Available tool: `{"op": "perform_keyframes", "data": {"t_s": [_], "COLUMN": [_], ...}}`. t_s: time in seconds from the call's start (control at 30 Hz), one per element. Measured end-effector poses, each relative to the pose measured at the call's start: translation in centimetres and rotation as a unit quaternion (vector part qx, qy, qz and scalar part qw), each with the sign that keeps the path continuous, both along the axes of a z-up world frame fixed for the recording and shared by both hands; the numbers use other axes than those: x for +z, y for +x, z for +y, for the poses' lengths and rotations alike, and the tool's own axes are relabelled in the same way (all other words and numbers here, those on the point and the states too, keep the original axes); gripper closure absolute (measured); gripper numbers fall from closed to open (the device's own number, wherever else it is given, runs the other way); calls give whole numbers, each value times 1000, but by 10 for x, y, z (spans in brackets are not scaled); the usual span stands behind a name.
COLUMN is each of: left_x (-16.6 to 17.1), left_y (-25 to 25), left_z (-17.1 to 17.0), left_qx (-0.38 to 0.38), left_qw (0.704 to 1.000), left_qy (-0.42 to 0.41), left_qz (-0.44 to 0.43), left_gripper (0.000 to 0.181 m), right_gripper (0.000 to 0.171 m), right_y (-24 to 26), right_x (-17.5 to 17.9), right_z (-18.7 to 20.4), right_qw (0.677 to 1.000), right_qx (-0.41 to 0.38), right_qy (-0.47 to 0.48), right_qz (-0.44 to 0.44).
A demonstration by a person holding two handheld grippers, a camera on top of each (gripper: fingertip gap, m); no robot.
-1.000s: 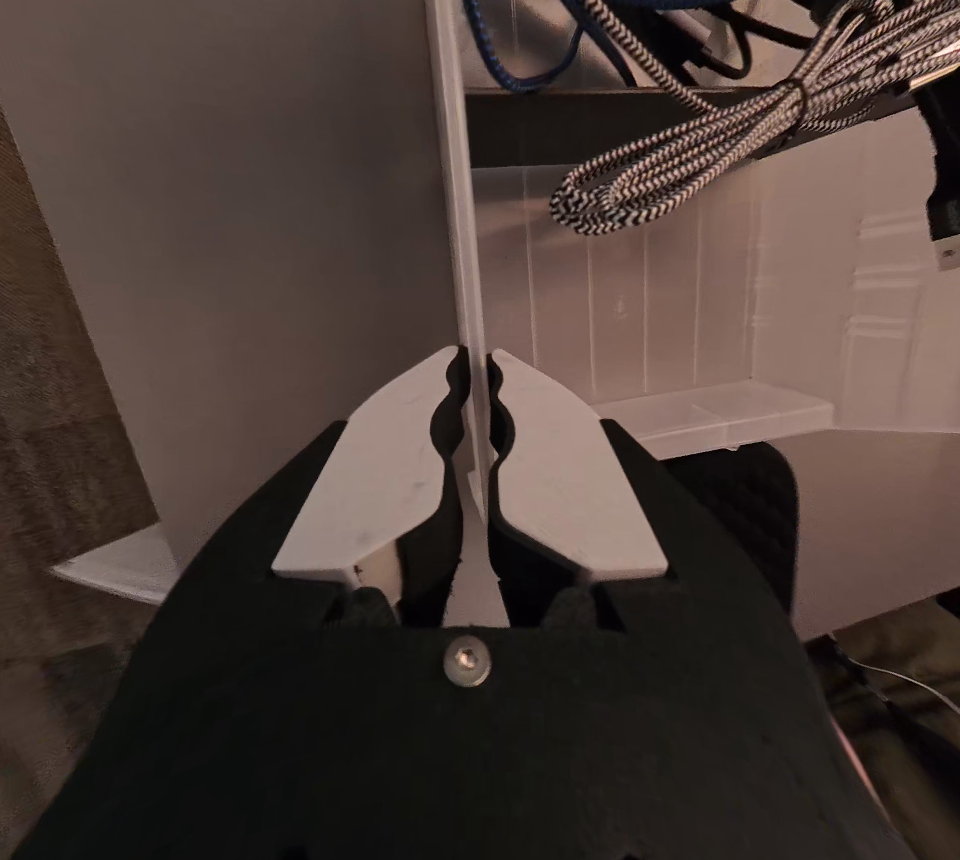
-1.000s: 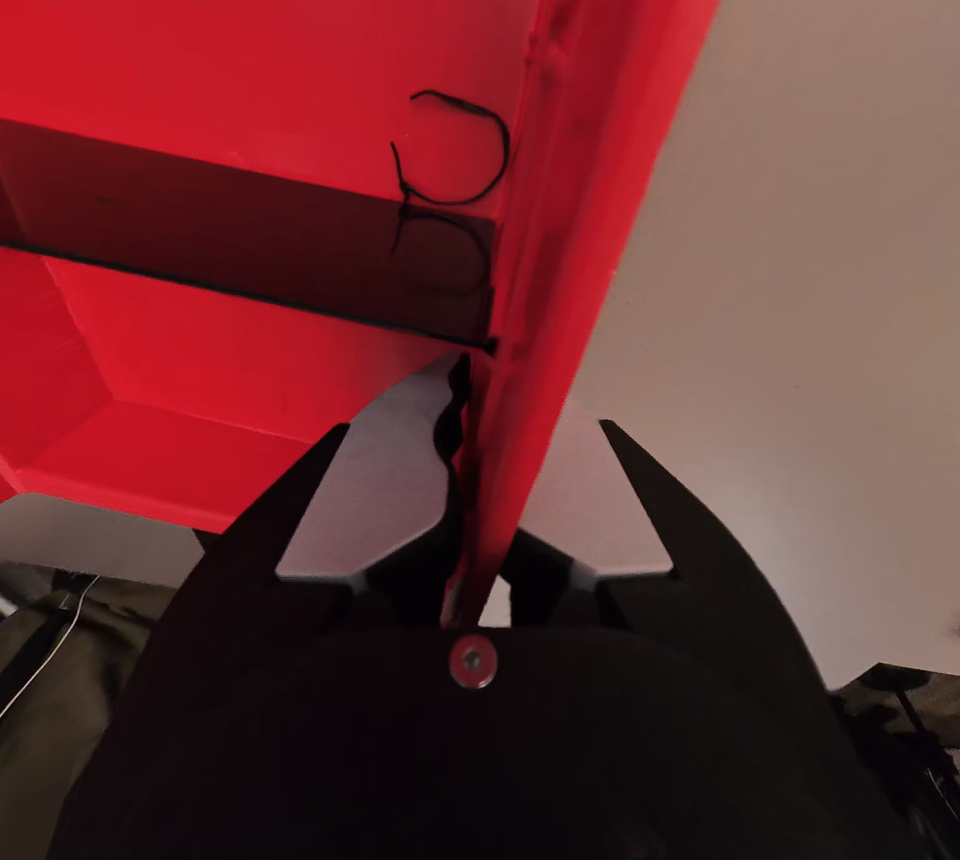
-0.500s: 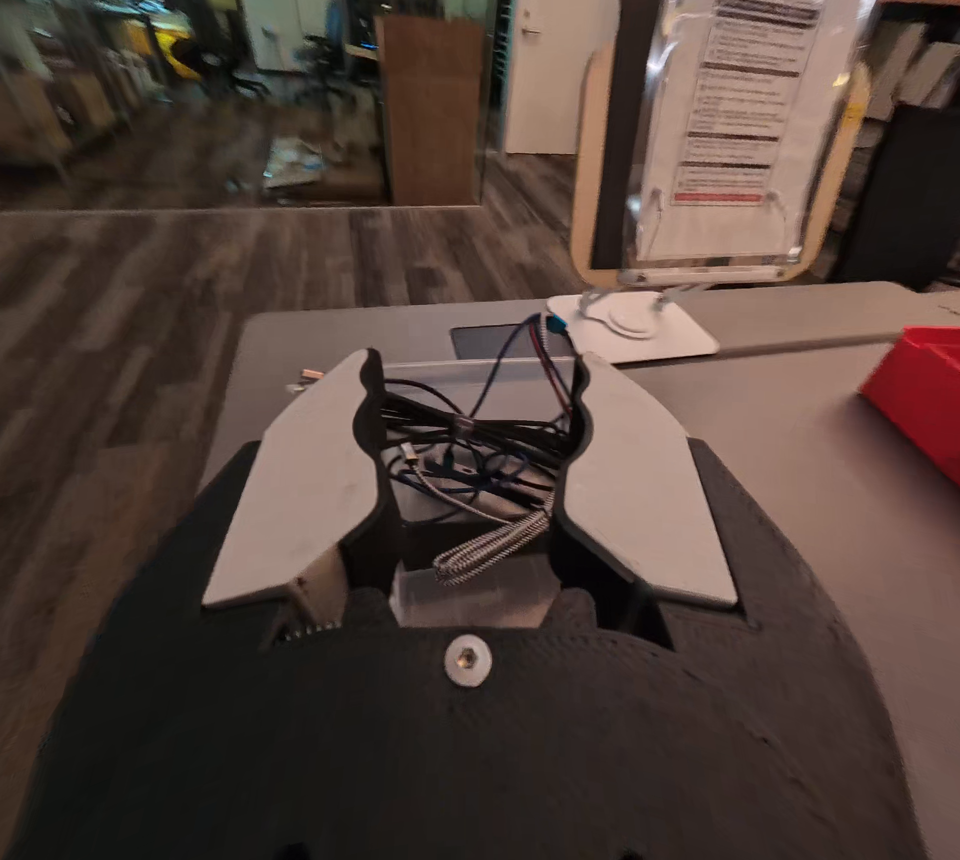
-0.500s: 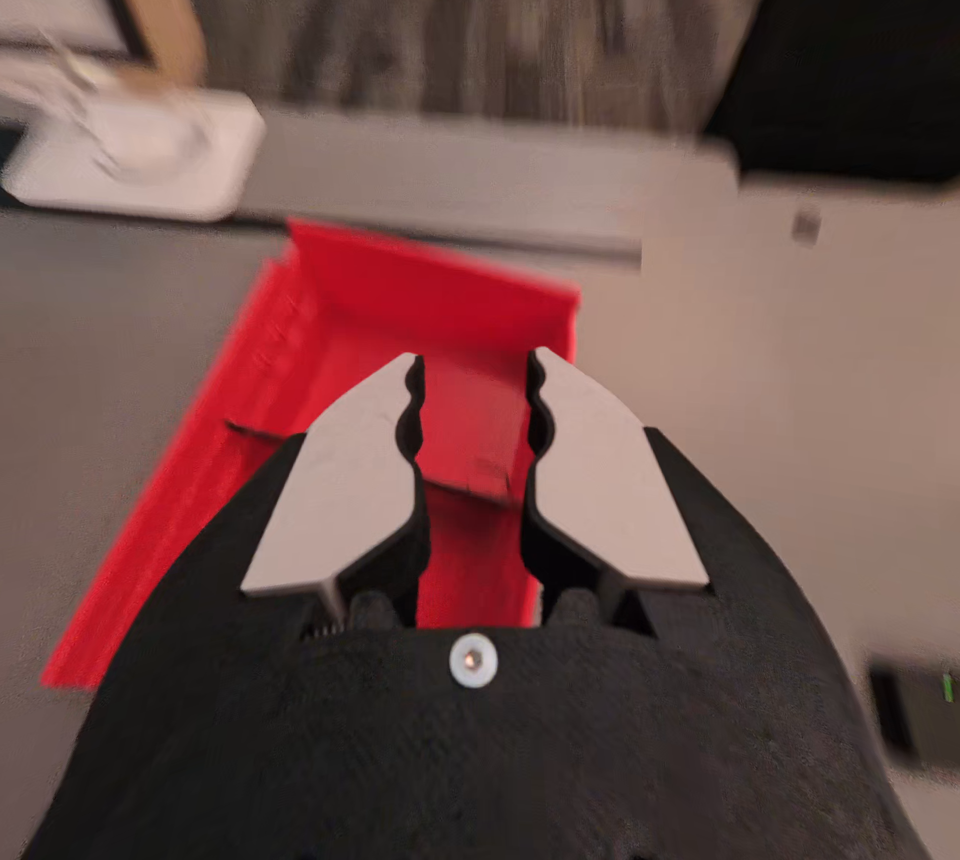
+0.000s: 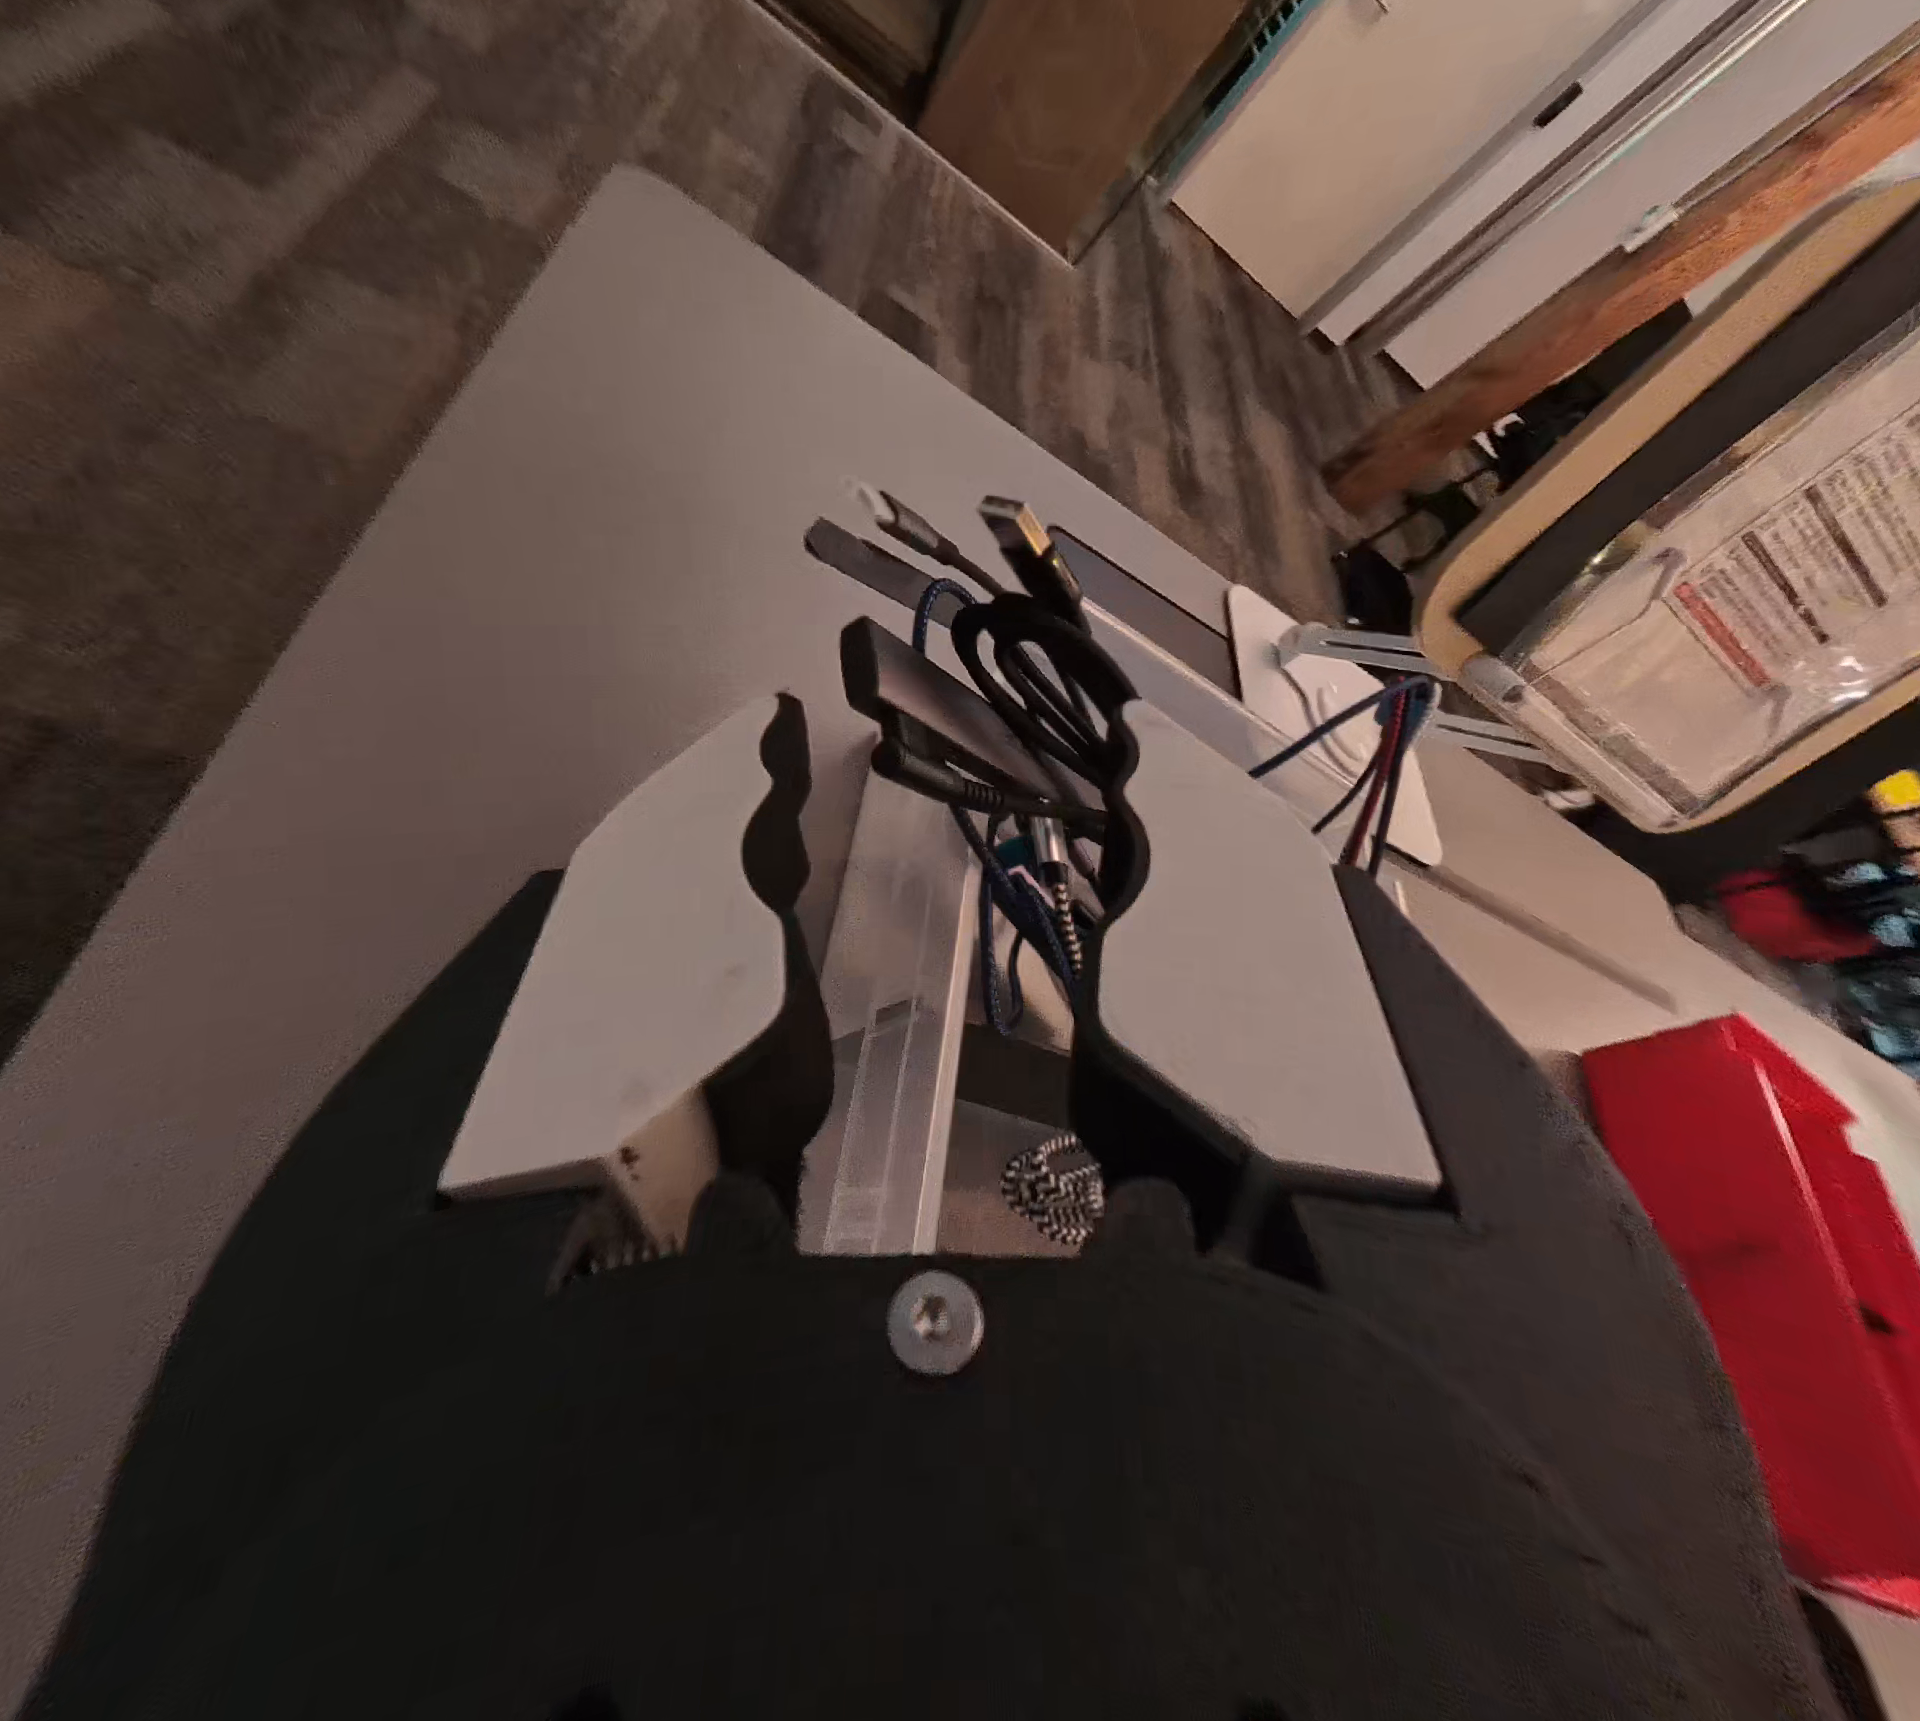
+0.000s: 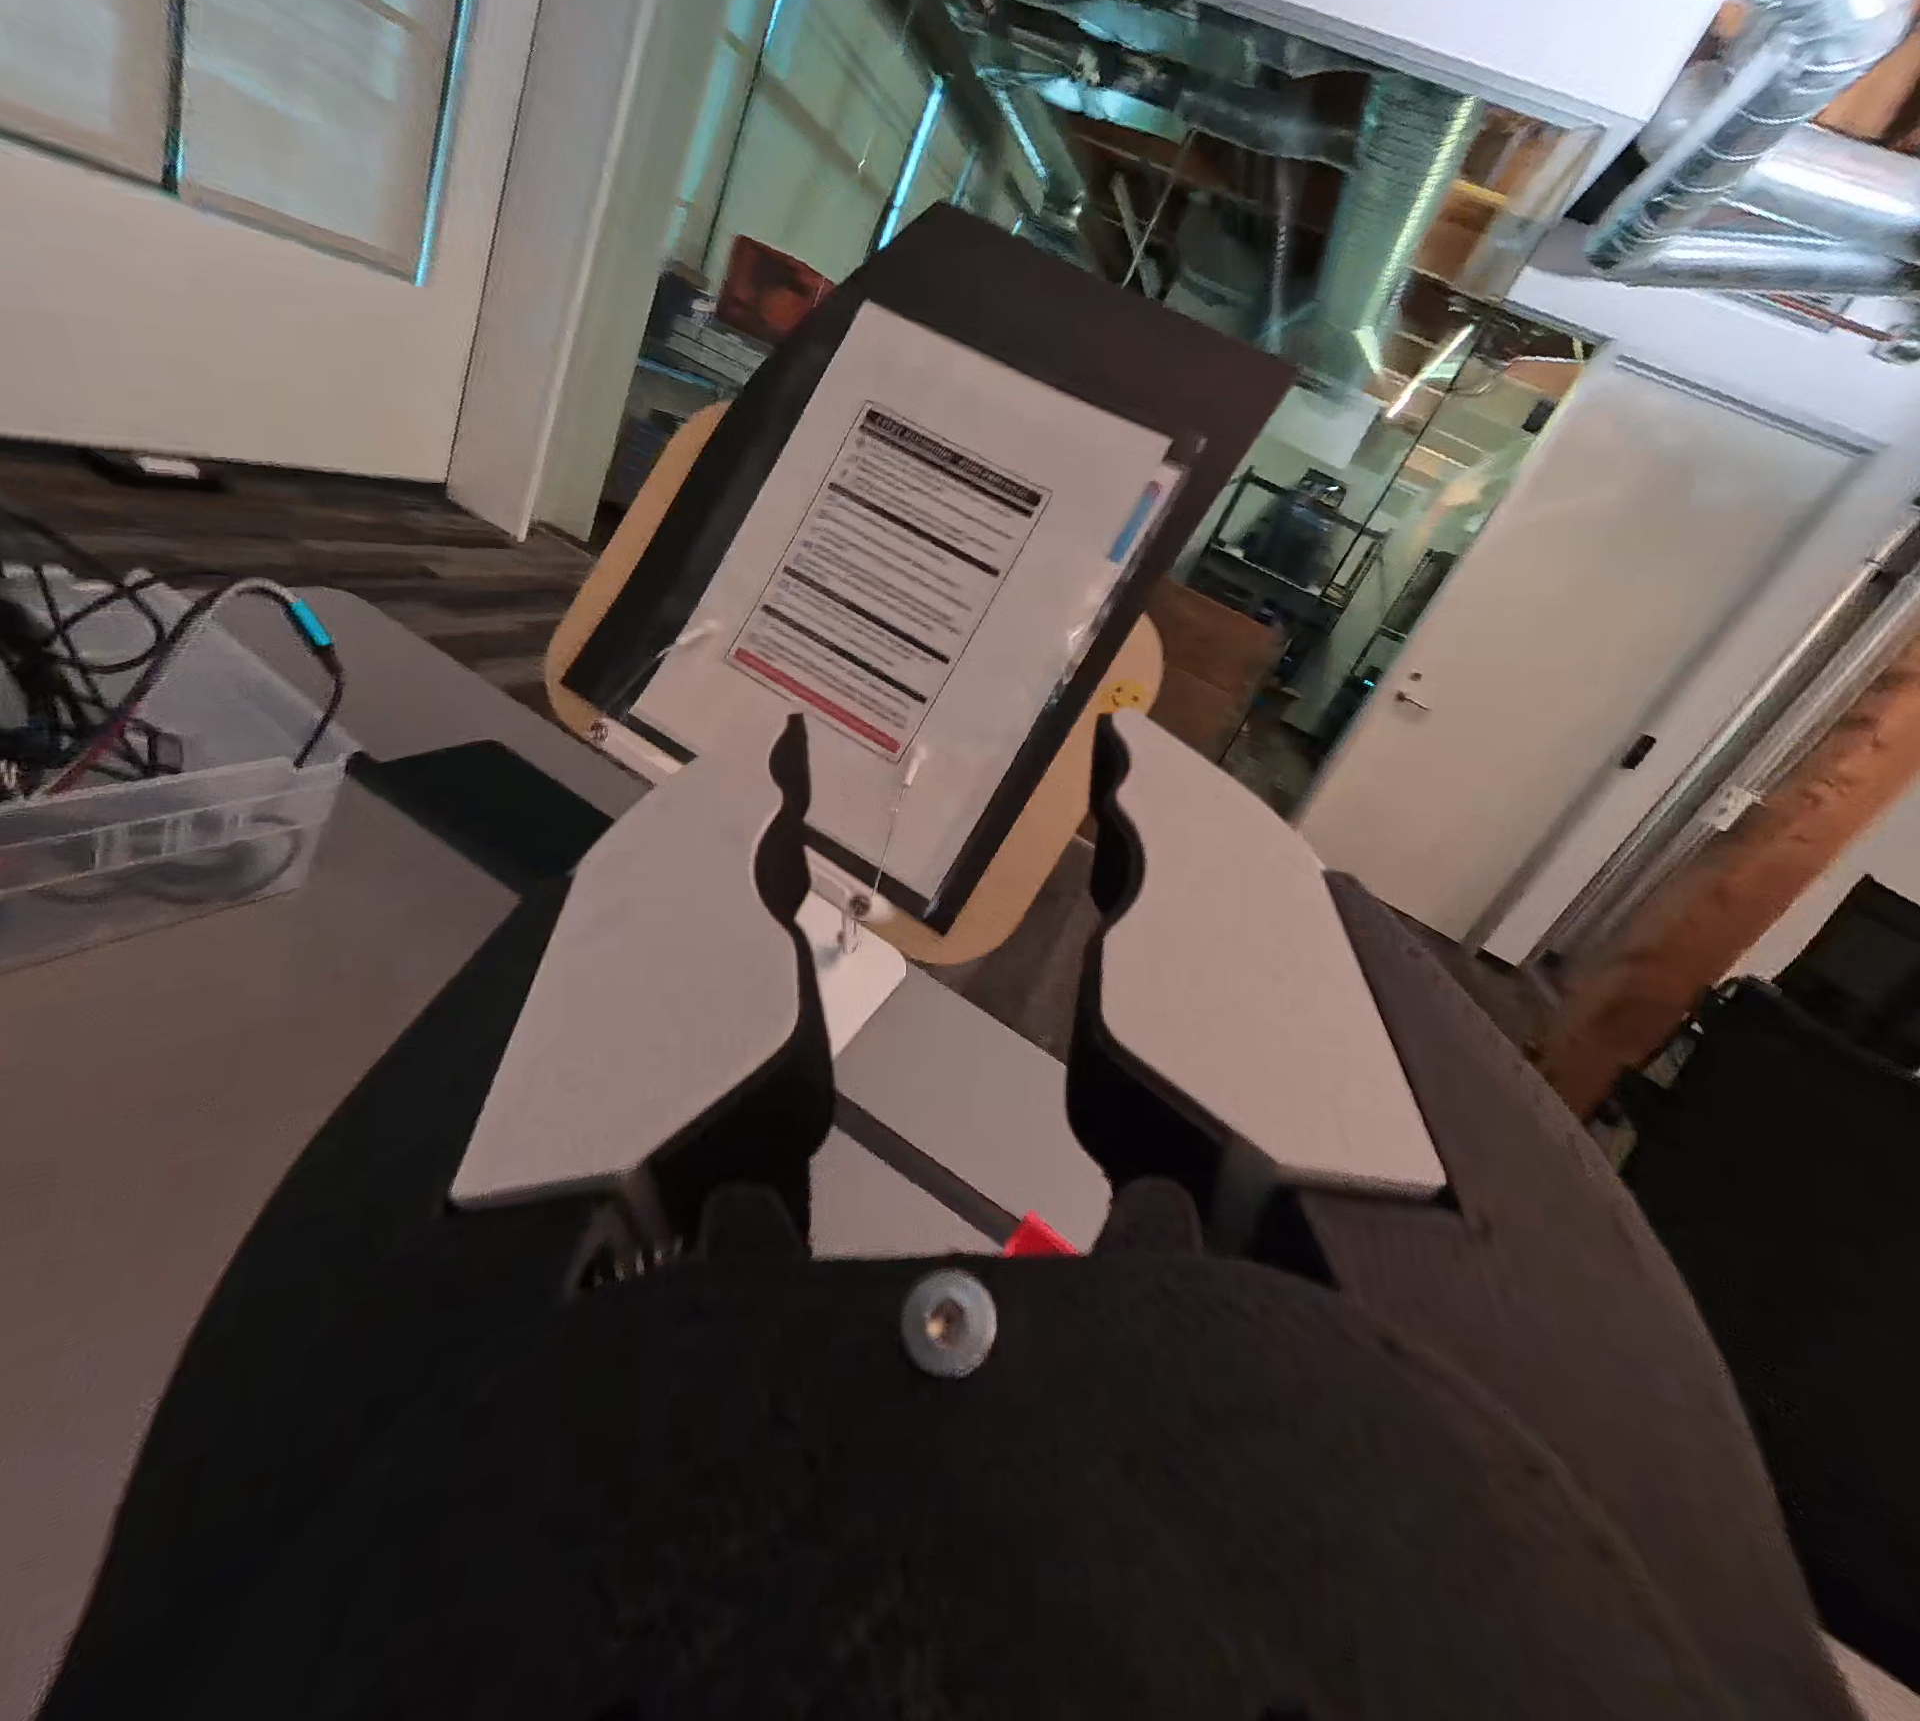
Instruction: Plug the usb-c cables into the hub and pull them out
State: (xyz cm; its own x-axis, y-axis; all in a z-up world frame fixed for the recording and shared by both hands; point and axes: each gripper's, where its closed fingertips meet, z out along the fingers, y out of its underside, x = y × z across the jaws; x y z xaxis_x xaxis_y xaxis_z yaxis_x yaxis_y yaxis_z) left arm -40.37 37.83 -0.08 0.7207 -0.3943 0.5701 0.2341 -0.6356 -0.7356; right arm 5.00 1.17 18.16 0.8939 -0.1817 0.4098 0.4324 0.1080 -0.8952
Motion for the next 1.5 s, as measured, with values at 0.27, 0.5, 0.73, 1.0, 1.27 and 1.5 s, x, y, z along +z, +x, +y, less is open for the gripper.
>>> {"op": "perform_keyframes", "data": {"t_s": [0.27,0.5,0.73,1.0,1.27,1.5], "left_x": [-36,-14,60,162,202,197], "left_y": [21,37,36,112,169,203], "left_z": [15,8,-29,-137,-245,-307], "left_qx": [-34,-93,-94,-209,-251,-366], "left_qw": [995,995,991,893,785,799], "left_qy": [-79,-43,89,381,545,474], "left_qz": [55,-20,25,115,154,52], "left_gripper": [136,170,173,173,172,172], "right_gripper": [118,119,120,120,121,148], "right_y": [16,21,24,11,-41,-112], "right_x": [-28,-46,-49,-57,-73,-20], "right_z": [16,25,24,32,54,15], "right_qw": [998,994,989,987,981,970], "right_qx": [-8,-14,-46,-28,54,206], "right_qy": [-66,-109,-125,-139,-158,13], "right_qz": [-7,-20,-64,-73,-96,-125]}}
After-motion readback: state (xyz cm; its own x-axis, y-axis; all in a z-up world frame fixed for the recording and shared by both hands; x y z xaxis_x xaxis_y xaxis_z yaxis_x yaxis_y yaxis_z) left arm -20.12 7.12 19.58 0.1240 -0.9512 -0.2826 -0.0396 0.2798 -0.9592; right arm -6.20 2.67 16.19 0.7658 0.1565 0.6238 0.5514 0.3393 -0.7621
